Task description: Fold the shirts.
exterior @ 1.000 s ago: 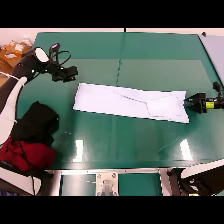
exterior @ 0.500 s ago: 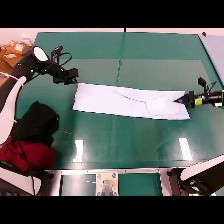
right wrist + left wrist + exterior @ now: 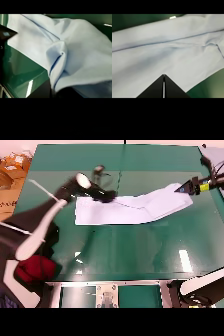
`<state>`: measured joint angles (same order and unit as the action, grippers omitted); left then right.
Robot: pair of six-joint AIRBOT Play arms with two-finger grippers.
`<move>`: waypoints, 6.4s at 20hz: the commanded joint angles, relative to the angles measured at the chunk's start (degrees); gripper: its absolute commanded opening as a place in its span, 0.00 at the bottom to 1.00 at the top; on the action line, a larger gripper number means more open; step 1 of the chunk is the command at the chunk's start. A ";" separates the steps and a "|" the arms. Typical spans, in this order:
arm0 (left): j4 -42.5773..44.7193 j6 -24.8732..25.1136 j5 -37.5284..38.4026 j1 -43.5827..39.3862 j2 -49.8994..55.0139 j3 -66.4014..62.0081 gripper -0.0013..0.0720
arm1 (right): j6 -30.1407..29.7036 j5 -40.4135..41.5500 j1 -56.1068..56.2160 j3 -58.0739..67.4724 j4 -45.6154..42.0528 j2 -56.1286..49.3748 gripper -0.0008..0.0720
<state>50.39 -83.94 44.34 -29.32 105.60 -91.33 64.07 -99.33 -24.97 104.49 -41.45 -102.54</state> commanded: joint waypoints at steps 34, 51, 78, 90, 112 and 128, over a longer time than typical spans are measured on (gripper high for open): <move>39.04 -2.56 49.59 28.59 -9.11 -25.14 0.05 | 28.52 69.48 64.83 -5.40 3.54 -12.04 0.53; 38.29 -3.08 49.55 28.59 -9.11 -25.14 0.05 | 13.68 31.80 23.82 -25.83 -2.99 -1.09 0.83; 33.05 -3.02 47.71 28.55 -9.09 -24.72 0.05 | 30.03 18.95 -28.55 -22.82 -28.13 22.95 0.03; 30.53 -2.56 47.65 28.55 -9.09 -24.72 0.05 | 31.52 41.99 -52.35 -67.65 -24.87 34.29 0.03; 27.08 -0.85 50.27 28.52 -9.14 -24.72 0.05 | 34.14 9.97 -41.88 -43.10 -24.72 34.97 0.05; 23.56 -4.33 37.51 17.66 -45.94 31.50 0.05 | 28.85 37.20 31.04 -63.56 -24.87 53.31 0.03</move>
<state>74.37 -87.48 83.48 -10.85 63.81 -65.95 92.73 -65.21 -0.03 42.44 -66.83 -50.19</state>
